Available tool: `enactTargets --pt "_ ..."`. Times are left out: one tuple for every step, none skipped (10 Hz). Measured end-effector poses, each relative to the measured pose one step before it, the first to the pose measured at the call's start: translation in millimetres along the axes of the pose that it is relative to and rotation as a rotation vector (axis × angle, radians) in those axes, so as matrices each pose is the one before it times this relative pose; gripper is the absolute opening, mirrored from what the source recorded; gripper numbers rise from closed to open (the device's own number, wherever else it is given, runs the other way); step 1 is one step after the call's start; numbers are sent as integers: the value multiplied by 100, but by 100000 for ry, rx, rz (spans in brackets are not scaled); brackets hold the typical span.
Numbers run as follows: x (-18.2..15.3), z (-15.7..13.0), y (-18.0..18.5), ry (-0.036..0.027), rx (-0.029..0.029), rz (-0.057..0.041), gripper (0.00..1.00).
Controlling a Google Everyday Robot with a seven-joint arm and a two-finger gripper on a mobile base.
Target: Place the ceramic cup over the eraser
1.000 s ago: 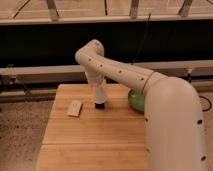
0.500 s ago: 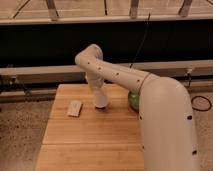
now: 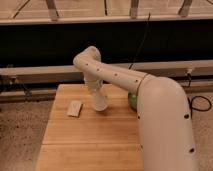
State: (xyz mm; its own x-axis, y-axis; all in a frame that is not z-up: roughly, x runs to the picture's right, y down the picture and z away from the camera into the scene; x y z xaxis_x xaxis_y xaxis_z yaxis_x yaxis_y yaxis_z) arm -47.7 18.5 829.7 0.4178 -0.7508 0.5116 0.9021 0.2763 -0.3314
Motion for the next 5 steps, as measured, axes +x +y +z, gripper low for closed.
enactTargets --pt "-129 147 -84 -651 -272 160 80" --pt "-47 -6 -54 -973 134 443 80" --pt "115 -16 145 -446 81 369 80" --pt "-144 -182 219 598 4 -746 80" --pt "-28 3 28 772 48 -501 80"
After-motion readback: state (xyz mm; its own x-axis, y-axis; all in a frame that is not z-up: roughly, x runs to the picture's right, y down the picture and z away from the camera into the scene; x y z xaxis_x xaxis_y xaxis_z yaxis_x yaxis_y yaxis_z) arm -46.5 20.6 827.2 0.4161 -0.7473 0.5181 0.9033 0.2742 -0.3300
